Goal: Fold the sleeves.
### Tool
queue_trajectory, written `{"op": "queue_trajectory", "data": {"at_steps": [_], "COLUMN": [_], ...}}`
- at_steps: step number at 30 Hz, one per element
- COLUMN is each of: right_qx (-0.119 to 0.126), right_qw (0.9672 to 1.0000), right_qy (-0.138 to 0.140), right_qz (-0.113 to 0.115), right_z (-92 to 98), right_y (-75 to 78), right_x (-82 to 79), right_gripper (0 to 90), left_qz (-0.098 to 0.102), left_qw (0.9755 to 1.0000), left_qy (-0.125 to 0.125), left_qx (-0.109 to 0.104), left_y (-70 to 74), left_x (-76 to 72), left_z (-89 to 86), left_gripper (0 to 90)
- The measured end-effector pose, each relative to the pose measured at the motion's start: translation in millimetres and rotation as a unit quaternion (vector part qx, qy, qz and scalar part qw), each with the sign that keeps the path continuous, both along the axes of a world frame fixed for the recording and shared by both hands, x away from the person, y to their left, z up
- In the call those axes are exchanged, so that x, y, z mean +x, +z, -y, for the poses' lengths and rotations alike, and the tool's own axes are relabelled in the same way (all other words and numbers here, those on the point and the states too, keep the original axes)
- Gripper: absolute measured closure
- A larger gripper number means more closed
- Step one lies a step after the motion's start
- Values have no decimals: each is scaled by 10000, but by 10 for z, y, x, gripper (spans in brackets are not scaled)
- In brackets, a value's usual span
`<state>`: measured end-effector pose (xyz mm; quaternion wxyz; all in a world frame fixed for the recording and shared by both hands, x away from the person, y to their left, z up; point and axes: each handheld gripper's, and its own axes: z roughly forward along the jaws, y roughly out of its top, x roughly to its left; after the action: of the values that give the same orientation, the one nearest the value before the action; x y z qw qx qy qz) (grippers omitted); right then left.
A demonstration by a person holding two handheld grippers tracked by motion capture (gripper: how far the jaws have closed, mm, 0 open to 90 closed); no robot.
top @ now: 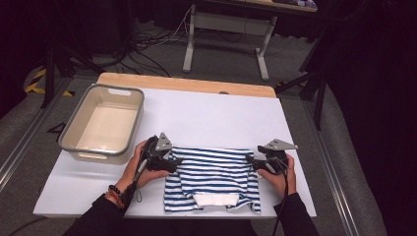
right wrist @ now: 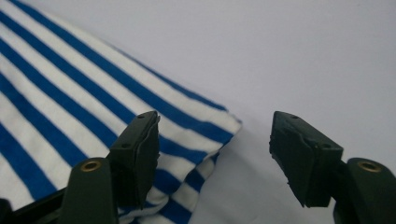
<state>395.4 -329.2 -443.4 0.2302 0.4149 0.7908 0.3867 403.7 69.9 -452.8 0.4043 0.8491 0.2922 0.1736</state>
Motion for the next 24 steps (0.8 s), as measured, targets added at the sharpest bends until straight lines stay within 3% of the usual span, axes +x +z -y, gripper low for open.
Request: {"op": "queue_trajectory", "data": {"at_steps": [2,7,9,12,13,16,18,20,24], "right_qx": [146,-135,-228,-268,-248,-152,-130,-94,-8], "right_qw": [9999,9999,9995,9989,9989,9987,9985,9983,9977], "right_qy": [12,-13,-37,-31,-17,112,217,254,405], "right_qz": [12,-101,-209,-371,-401,-476,-481,-516,-545], "right_z": [-5,-96,-113,-119,-118,-108,-113,-121,-131], "right_y": [20,-33,-77,-122,-121,-123,-121,-119,-121], "right_x": [27,111,138,164,165,165,154,142,122], "right_gripper": [346,354,355,370,383,470,545,613,763], "left_qz": [38,-60,-217,-395,-462,-578,-783,-744,-796], "left_qw": [10000,9997,9992,9987,9986,9981,9969,9972,9966], "left_qy": [45,200,313,289,268,193,24,-30,-228], "left_qx": [-54,-134,-77,120,50,-34,-48,-2,-26], "left_y": [16,-11,-46,-106,-112,-114,-114,-109,-98], "left_x": [22,118,161,177,183,178,171,141,119], "left_z": [3,27,47,77,70,62,60,69,76], "left_gripper": [196,218,240,267,281,341,378,407,553]}}
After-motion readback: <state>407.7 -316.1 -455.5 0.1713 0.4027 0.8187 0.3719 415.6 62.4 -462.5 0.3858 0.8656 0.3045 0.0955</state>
